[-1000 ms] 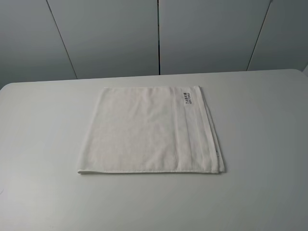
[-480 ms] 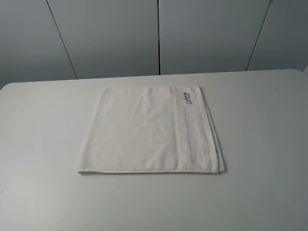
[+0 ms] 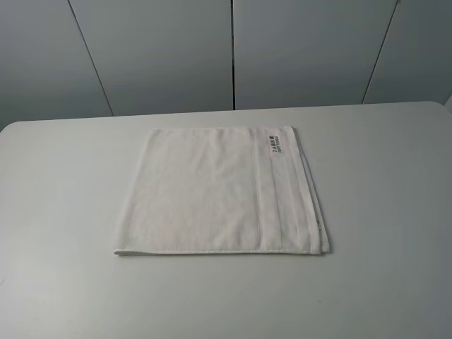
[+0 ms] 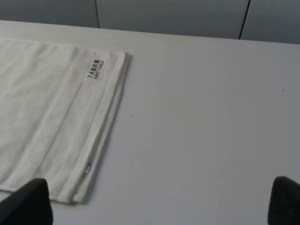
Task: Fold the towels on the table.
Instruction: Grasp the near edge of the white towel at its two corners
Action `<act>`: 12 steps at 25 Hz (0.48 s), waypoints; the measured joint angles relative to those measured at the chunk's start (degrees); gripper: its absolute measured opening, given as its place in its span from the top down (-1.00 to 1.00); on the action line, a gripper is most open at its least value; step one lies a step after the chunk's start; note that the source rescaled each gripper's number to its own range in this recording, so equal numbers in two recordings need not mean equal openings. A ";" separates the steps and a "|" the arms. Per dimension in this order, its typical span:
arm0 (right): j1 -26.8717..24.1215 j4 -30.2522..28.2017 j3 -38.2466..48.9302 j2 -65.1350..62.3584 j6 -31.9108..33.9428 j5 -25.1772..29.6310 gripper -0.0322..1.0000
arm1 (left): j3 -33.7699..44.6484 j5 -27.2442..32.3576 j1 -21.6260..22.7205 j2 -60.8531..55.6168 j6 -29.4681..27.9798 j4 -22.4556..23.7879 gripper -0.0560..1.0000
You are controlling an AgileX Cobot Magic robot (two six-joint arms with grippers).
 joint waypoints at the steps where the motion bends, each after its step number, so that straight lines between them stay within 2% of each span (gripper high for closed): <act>1: 0.00 -0.35 -0.10 0.00 -0.16 0.45 -1.00 | 0.00 0.00 0.00 0.00 0.00 0.00 -1.00; 5: 0.00 -1.77 -2.12 3.85 0.34 2.34 -1.00 | 0.00 -0.46 0.00 0.06 0.12 0.00 -1.00; 8: 0.00 -1.53 -4.15 10.22 0.38 2.36 -1.00 | -1.18 -0.46 0.00 3.47 2.62 0.00 -1.00; 12: 0.00 -0.18 -7.01 19.64 -1.19 1.83 -1.00 | -5.31 -0.46 0.00 13.47 8.10 0.00 -1.00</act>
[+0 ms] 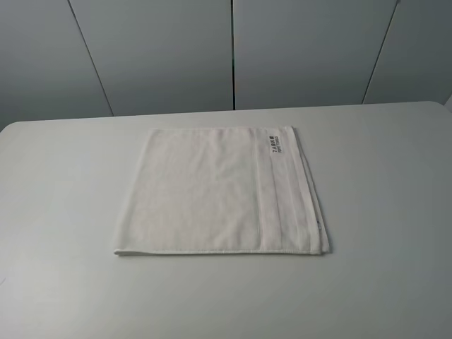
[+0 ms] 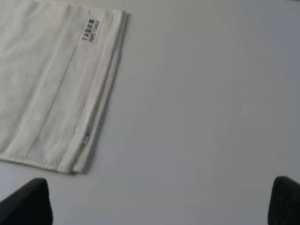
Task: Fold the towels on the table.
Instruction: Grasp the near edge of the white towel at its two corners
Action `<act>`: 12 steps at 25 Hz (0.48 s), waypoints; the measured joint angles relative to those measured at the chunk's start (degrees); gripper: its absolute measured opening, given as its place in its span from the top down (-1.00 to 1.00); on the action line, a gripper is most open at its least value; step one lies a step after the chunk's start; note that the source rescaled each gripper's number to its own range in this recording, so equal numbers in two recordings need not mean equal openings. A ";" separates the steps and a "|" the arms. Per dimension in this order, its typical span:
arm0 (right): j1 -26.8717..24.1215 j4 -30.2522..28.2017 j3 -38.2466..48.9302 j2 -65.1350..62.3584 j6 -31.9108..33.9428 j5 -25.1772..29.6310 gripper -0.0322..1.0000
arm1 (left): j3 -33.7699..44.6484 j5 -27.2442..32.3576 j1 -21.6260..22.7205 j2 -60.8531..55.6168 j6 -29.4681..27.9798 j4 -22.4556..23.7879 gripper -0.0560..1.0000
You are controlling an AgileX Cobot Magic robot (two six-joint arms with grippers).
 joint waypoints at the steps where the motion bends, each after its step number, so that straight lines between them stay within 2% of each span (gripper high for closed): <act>1: 0.00 0.25 -0.82 2.26 -0.79 -0.22 -1.00 | -1.31 0.00 0.00 3.26 1.90 -0.31 -1.00; 4: 0.00 2.86 -3.16 10.52 -4.26 -1.37 -1.00 | -4.82 0.11 -0.13 12.88 7.55 -1.99 -1.00; 8: 0.00 10.93 -5.67 20.25 -9.81 -3.85 -1.00 | -7.70 -0.18 -1.16 25.96 15.58 -5.56 -1.00; 12: 0.28 17.75 -6.19 29.51 -16.52 -4.68 -1.00 | -8.53 -2.68 -4.97 38.26 21.16 -6.22 -1.00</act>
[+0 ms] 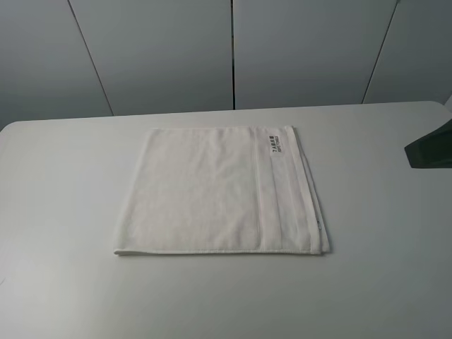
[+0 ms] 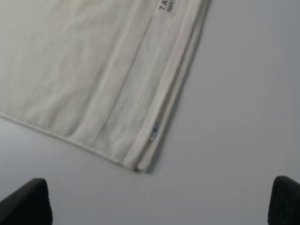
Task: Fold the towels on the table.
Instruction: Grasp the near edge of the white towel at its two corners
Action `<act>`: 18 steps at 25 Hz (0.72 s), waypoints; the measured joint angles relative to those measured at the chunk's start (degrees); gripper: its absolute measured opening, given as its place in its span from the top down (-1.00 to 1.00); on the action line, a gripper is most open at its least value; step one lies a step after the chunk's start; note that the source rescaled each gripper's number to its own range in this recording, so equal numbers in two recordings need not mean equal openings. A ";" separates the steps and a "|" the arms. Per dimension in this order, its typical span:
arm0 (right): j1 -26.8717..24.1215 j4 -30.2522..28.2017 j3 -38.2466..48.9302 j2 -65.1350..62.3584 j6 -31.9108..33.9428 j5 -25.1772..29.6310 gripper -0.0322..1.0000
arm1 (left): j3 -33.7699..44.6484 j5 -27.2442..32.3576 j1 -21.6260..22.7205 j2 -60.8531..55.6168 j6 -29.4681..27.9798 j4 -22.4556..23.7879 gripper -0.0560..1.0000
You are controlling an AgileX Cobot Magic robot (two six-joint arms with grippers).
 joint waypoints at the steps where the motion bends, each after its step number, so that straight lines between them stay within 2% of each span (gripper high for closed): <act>1: 0.70 0.92 0.00 2.52 -1.29 -0.16 -1.00 | 0.00 -1.12 -1.49 2.68 1.05 0.00 -1.00; 6: 7.98 1.07 -0.13 10.32 -4.62 -2.72 -1.00 | 0.00 -8.11 -9.01 17.21 6.20 0.37 -1.00; 9: 11.64 -0.44 -0.13 14.29 -4.99 -3.21 -1.00 | 0.00 -11.53 -13.99 24.61 7.48 3.28 -1.00; 13: 12.33 -1.36 -0.13 19.04 -5.09 -4.42 -1.00 | 0.00 -15.48 -19.61 33.67 7.81 8.19 -1.00; 18: 12.67 -1.36 -0.13 22.40 -6.06 -6.38 -1.00 | -0.13 -20.27 -23.77 43.62 7.81 12.65 -1.00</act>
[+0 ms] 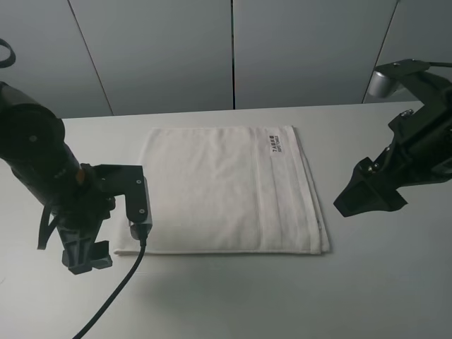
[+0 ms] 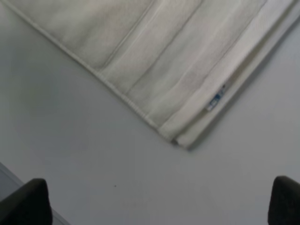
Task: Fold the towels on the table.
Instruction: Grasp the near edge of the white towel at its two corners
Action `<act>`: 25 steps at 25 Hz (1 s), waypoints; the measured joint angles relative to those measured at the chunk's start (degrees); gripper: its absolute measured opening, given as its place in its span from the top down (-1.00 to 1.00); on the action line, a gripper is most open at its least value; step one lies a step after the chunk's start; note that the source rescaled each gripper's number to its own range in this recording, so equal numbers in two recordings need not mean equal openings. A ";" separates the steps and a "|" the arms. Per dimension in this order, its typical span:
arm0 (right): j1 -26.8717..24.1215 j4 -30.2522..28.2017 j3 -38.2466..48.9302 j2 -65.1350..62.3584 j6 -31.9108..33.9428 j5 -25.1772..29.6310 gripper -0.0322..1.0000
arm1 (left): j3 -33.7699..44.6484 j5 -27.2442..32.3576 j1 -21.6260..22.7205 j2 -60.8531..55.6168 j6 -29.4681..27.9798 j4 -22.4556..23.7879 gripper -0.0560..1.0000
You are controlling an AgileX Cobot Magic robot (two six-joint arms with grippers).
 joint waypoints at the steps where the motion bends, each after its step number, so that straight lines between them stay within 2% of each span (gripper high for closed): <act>1: 0.00 0.00 0.00 0.26 0.00 -0.08 -1.00 | 0.00 -0.39 -0.25 1.32 0.00 0.53 -1.00; 7: 0.00 0.00 0.00 0.52 -0.95 -0.32 -1.00 | -0.39 -4.21 -0.58 6.01 0.00 1.39 -1.00; 14: 0.00 0.10 0.00 0.52 -2.26 -0.54 -1.00 | -3.20 -4.32 -0.70 8.65 0.12 1.39 -1.00; 25: 0.00 1.45 0.00 0.52 -3.67 -0.66 -1.00 | -3.41 -4.60 -0.70 13.14 1.22 1.13 -1.00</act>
